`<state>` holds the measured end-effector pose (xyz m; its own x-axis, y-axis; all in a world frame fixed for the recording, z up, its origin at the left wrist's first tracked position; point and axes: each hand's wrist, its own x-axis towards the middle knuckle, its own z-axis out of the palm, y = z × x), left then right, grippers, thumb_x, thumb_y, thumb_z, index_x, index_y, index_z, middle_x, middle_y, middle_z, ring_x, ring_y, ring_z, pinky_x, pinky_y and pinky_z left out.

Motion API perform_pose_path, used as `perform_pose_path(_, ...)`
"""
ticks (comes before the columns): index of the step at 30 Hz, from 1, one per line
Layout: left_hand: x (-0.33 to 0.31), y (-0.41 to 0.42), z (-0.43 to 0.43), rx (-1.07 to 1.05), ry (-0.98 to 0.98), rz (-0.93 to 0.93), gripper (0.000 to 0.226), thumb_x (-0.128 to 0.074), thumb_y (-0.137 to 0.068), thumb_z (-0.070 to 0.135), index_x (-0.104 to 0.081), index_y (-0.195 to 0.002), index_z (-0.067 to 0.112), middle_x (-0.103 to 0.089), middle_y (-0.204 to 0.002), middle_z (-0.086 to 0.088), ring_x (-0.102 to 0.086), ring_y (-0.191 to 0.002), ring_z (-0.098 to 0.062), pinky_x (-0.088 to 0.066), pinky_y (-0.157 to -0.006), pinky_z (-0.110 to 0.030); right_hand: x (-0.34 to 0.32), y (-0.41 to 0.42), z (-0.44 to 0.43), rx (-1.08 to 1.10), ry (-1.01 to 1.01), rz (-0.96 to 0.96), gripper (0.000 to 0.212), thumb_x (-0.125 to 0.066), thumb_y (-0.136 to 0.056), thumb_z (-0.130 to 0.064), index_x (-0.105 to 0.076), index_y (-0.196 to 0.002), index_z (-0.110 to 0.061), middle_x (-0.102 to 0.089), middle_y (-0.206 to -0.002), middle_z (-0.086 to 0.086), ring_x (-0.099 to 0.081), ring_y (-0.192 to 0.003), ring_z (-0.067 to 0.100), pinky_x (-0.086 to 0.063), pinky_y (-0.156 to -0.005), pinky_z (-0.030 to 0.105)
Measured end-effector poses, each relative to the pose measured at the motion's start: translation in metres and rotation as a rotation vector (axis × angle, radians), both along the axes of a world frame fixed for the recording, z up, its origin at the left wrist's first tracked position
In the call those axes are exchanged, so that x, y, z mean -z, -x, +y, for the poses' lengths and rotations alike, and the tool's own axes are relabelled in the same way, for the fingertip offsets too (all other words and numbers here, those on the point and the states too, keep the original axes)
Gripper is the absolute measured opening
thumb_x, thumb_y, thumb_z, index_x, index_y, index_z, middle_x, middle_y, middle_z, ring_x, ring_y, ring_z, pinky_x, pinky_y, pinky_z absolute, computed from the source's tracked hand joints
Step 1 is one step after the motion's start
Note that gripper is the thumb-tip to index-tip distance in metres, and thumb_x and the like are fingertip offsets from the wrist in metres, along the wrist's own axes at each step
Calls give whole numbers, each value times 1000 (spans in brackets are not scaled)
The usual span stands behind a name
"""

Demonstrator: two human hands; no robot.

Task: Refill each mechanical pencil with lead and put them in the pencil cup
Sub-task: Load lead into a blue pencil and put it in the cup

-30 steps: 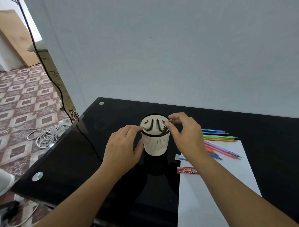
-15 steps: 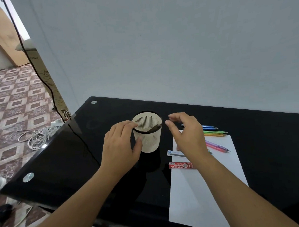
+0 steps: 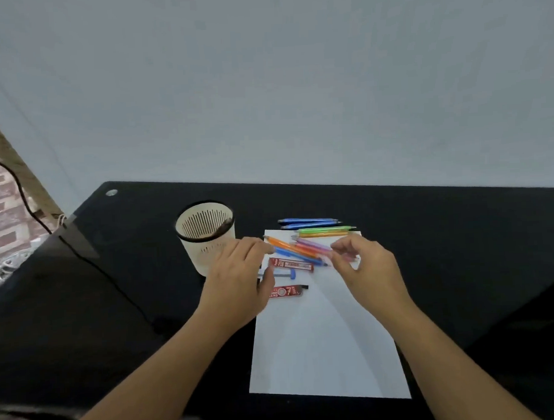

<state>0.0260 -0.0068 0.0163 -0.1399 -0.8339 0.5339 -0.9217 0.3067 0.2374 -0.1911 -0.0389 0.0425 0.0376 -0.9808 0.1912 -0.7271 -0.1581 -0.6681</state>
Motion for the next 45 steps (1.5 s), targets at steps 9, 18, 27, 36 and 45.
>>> perform_pose_path(9, 29, 26, -7, 14, -173, -37, 27, -68, -83, 34, -59, -109, 28, -60, -104, 11, -51, -93, -7, -48, -79, -25, 36, 37, 9, -57, -124, 243, 15, -61, -89, -38, -61, -104, -37, -60, -104, -20, -49, -104, 4, -37, -97, 32)
perform_pose_path(18, 50, 26, -6, 27, -243, -74, 18, -59, -88, 34, -62, -106, 28, -61, -104, 12, -54, -94, -9, -46, -80, -24, 53, 36, 10, -83, -34, 325, 12, -57, -89, -37, -63, -100, -34, -57, -107, -18, -44, -101, 4, -28, -83, 25)
perform_pose_path(27, 27, 36, -25, 12, -155, 9, 21, -57, -85, 38, -62, -103, 28, -62, -102, 12, -54, -95, -7, -46, -82, -30, 44, 37, -16, -74, -39, 357, 21, -54, -89, -50, -60, -106, -38, -53, -106, -21, -45, -104, 2, -31, -94, 29)
perform_pose_path(36, 1, 39, -119, -67, -228, 127, 25, -56, -95, 27, -57, -120, 24, -56, -117, 6, -46, -105, -6, -44, -94, -29, 29, 31, -101, -17, 0, 311, 13, -58, -91, -39, -61, -103, -34, -58, -103, -15, -48, -98, 6, -32, -85, 31)
perform_pose_path(45, 29, 29, -157, -231, -381, 238, 28, -54, -96, 24, -56, -124, 25, -56, -121, 5, -50, -109, -10, -48, -91, -29, 39, 16, -159, -45, 26, 350, 17, -50, -97, -33, -61, -109, -29, -59, -106, -9, -47, -97, 10, -32, -82, 31)
